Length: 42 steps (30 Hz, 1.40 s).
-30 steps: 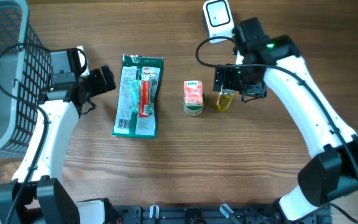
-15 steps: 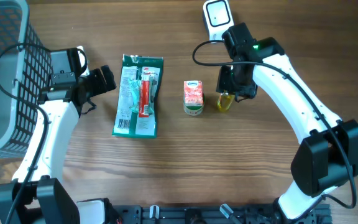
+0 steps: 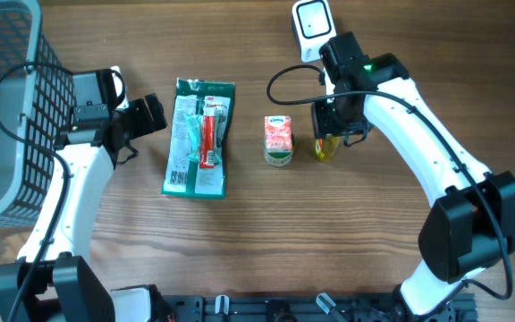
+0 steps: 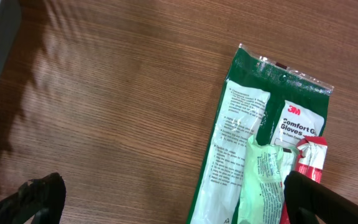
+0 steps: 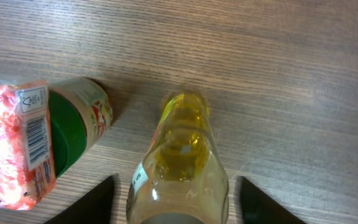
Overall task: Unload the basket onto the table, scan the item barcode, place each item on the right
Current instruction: 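Move the right gripper to the Vim bottle and grasp it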
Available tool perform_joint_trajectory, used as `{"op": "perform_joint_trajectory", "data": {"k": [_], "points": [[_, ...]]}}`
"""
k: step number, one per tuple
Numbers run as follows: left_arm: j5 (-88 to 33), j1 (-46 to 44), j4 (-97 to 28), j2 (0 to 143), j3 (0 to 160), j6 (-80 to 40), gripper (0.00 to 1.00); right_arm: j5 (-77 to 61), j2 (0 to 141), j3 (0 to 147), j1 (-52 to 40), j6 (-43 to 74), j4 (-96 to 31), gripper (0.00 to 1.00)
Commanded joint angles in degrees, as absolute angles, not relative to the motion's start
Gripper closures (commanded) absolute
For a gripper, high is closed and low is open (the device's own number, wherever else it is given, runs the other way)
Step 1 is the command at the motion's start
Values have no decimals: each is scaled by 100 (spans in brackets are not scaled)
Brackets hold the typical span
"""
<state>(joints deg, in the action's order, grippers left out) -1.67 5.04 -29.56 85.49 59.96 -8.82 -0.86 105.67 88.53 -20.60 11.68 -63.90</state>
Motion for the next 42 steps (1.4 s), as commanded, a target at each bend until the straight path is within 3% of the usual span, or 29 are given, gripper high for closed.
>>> {"op": "perform_joint_trajectory", "data": {"k": [1,3,8,20,26,28,33,37,39,42], "points": [[-255,537,-2941,8554,6038,-770,0,40,10661,9107,-2056,930,-6475,8],[-252,537,-2941,8554,6038,-770,0,36,10661,9601,-2029,1291,-6812,1],[-252,537,-2941,8554,6038,-770,0,-23,10656,9636,-2029,1710,-7334,0],[-252,537,-2941,8554,6038,-770,0,21,10656,8586,-2029,1844,-6274,0],[-255,539,-2941,8554,6038,-770,0,169,10656,8584,-2029,1822,-6173,10],[-255,537,-2941,8554,6038,-770,0,169,10656,8584,-2029,1824,-6173,0],[-255,539,-2941,8554,6038,-770,0,169,10656,8586,-2029,1758,-6110,0],[-252,537,-2941,8554,6038,-770,0,167,10656,8586,-2029,1691,-6171,14],[-255,537,-2941,8554,6038,-770,1,167,10656,8584,-2029,1695,-6226,26],[-255,537,-2941,8554,6038,-770,0,167,10656,8584,-2029,1697,-6281,31]]}}
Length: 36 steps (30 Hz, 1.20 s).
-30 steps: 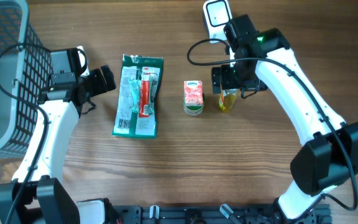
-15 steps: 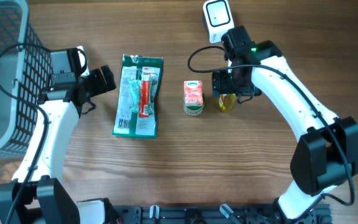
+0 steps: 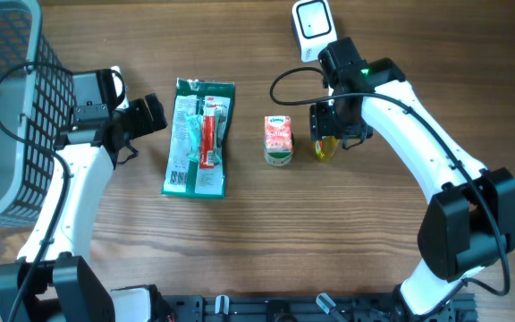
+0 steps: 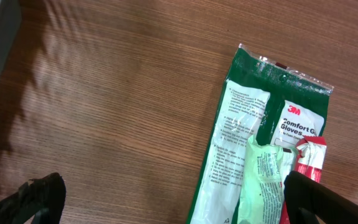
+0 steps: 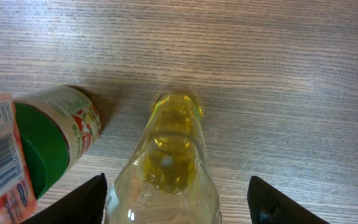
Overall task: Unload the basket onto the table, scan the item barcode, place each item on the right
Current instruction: 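Move the right gripper to the Vim bottle and grasp it, then lift the bottle with the right gripper and hold it under the scanner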
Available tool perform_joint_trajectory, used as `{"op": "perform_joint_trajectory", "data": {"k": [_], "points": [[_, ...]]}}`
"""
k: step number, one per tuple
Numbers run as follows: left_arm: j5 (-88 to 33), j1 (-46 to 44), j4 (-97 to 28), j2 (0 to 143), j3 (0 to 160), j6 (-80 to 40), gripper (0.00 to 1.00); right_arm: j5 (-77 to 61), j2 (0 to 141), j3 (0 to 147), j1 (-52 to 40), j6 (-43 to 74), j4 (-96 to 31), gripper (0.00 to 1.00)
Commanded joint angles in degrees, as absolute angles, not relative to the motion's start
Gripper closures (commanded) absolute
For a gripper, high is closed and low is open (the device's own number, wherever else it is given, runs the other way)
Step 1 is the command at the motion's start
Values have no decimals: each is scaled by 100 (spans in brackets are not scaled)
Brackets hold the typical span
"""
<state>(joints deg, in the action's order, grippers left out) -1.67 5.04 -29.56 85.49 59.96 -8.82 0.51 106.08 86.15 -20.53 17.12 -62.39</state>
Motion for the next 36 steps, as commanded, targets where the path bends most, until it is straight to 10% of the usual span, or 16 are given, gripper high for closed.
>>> {"op": "perform_joint_trajectory", "data": {"k": [1,13,22,36], "points": [[-255,537,-2941,8554,6038,-770,0,167,10656,8584,-2029,1697,-6283,31],[-255,537,-2941,8554,6038,-770,0,82,10656,8576,-2029,1824,-6326,45],[-255,539,-2941,8554,6038,-770,0,-696,10538,8702,-1870,1498,-6394,83],[-255,537,-2941,8554,6038,-770,0,-5096,7793,8753,-45,-327,-7249,79]]}}
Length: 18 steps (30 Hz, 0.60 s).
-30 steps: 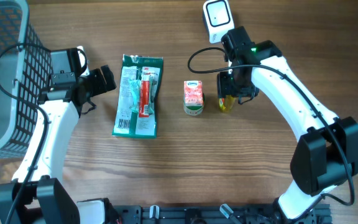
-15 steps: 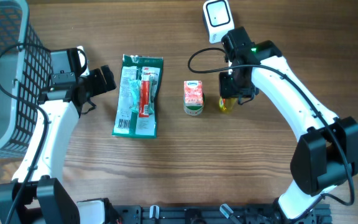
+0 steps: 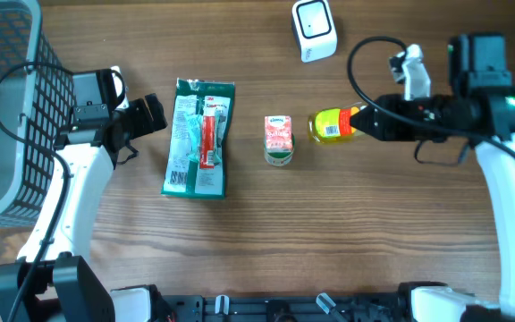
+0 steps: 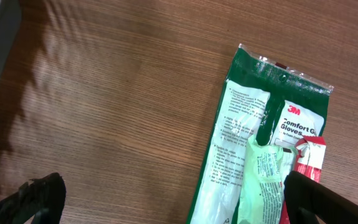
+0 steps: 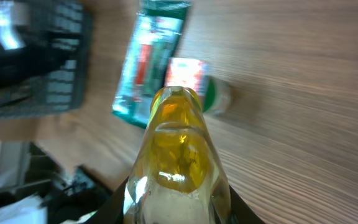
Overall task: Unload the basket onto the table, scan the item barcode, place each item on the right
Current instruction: 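Lift the bottle with the right gripper and hold it under the scanner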
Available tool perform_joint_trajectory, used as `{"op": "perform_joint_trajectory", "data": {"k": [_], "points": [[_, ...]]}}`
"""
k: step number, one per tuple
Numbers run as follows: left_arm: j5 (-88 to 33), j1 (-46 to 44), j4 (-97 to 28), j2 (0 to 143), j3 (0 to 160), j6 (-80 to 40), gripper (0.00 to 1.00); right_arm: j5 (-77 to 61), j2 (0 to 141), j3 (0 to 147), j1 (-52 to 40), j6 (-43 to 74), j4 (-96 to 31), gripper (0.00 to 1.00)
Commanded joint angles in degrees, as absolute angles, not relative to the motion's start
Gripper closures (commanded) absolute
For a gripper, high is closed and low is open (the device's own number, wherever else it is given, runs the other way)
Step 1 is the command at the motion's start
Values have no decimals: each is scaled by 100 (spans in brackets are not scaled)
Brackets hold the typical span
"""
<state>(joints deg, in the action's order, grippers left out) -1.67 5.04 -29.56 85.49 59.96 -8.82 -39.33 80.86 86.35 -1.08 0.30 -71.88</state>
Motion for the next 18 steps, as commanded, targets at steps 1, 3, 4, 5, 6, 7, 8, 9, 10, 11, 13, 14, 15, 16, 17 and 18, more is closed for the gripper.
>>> {"op": "perform_joint_trajectory", "data": {"k": [1,3,4,5,6,7,8,9,10,11,13,14,15,16,17,18], "points": [[-255,537,-2941,8554,6038,-770,0,-5356,7732,8753,-45,-399,-7290,79],[-255,537,-2941,8554,6038,-770,0,-5896,7701,8753,-45,-591,-7389,80],[-255,539,-2941,8554,6038,-770,0,-6163,7701,8753,-45,-620,-7439,80],[-255,539,-2941,8554,6038,-770,0,-6460,7703,8753,-45,-622,-7496,83],[-255,539,-2941,8554,6038,-770,0,-6611,7703,8753,-45,-624,-7540,85],[-252,537,-2941,8554,6038,-770,0,-6705,7703,8753,-45,-626,-7627,89],[-255,537,-2941,8554,6038,-770,0,-6783,7703,8753,-45,-762,-7760,92],[-252,537,-2941,8554,6038,-770,0,-6917,7703,8753,-45,-1135,-7994,94],[-255,539,-2941,8554,6038,-770,0,-6934,7701,8753,-45,-1468,-8294,91],[-255,539,-2941,8554,6038,-770,0,-6936,7703,8750,-45,-1671,-8471,91],[-255,537,-2939,8554,6038,-770,0,-6960,7703,8750,-47,-1909,-8689,91],[-255,537,-2941,8554,6038,-770,0,-7000,7703,8748,-47,-1935,-8737,92],[-252,537,-2941,8554,6038,-770,0,-7052,7703,8748,-45,-1935,-8761,92],[-252,537,-2941,8554,6038,-770,0,-7109,7703,8748,-45,-1935,-8774,93],[-255,537,-2941,8554,6038,-770,0,-7181,7701,8748,-45,-1938,-8772,94],[-255,539,-2941,8554,6038,-770,0,-7214,7701,8748,-45,-1940,-8768,94]]}}
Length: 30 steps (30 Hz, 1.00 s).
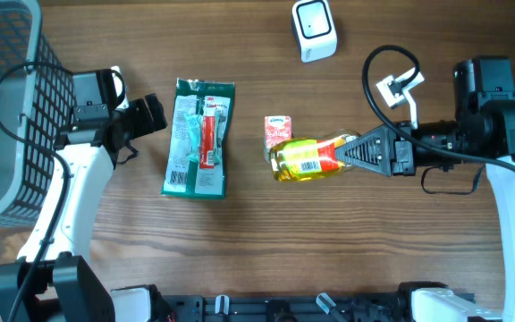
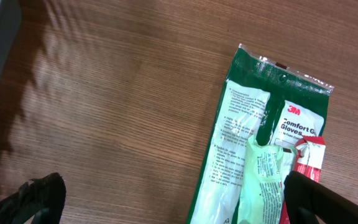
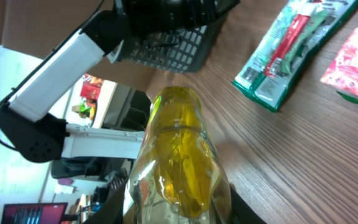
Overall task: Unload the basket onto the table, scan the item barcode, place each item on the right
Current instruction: 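Lift the bottle with the right gripper and hold it under the scanner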
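Observation:
My right gripper [image 1: 354, 154] is shut on a clear bottle of yellow oil [image 1: 307, 158], held on its side above the table with a white barcode label facing up. In the right wrist view the oil bottle [image 3: 176, 155] fills the lower middle. The white scanner [image 1: 314, 27] sits at the far edge. A small pink carton [image 1: 277, 130] stands partly under the bottle. My left gripper [image 2: 166, 205] hangs open over bare wood beside the green glove packet [image 2: 260, 143].
A grey mesh basket [image 1: 3, 107] stands at the far left. The green glove packet [image 1: 198, 136] lies flat left of centre. A green-lidded jar lies by the carton, mostly hidden under the bottle.
The right gripper has carried the bottle leftward and toward the near side, over the pink carton, and the barcode label now faces up. The left arm has not moved.
The bottle stood on the table right of the carton with my right gripper open round it, then closer around it. Later the gripper held it lifted and tipped on its side near the scanner. Now it hangs over the carton, label up. The left arm stayed still.

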Available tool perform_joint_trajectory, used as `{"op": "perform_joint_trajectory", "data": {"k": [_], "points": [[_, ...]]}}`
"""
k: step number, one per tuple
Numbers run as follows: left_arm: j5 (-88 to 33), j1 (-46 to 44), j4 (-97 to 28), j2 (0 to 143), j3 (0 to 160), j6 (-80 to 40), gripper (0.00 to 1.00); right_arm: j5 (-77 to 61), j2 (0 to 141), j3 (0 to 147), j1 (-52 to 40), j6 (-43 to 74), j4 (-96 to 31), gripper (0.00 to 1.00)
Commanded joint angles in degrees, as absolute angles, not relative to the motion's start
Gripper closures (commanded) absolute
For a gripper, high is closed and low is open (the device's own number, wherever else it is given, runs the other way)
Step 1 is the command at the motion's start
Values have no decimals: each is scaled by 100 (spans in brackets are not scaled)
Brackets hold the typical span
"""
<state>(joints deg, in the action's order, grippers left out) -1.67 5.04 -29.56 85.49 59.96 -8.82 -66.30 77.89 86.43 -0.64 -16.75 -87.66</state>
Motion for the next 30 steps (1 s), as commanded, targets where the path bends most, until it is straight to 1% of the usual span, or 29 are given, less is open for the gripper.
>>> {"op": "perform_joint_trajectory", "data": {"k": [1,5,7,11,12,16,19,21,24,27,30], "points": [[-255,537,-2941,8554,6038,-770,0,-7212,7701,8748,-45,-1940,-8768,94],[-255,539,-2941,8554,6038,-770,0,-7205,7701,8748,-47,-1953,-8770,95],[-255,537,-2941,8554,6038,-770,0,-6978,7701,8748,-47,-1951,-8766,96],[-255,537,-2941,8554,6038,-770,0,-5870,7703,8748,-47,-1927,-8593,96],[-255,537,-2941,8554,6038,-770,0,-5384,7703,8748,-45,-1857,-8499,96],[-255,537,-2941,8554,6038,-770,0,-2751,7754,8748,-62,-36,-7679,96],[-255,539,-2941,8554,6038,-770,0,-1949,7900,8748,-228,434,-7282,95],[-255,537,-2941,8554,6038,-770,0,-1752,8088,8831,-386,515,-7170,95],[-252,539,-2941,8554,6038,-770,0,-1216,8842,9791,-661,513,-7513,94],[-252,537,-2939,8554,6038,-770,0,-537,9782,11203,-1004,504,-8009,94],[-255,537,-2941,8554,6038,-770,0,128,10543,12182,-1400,403,-7885,94]]}}
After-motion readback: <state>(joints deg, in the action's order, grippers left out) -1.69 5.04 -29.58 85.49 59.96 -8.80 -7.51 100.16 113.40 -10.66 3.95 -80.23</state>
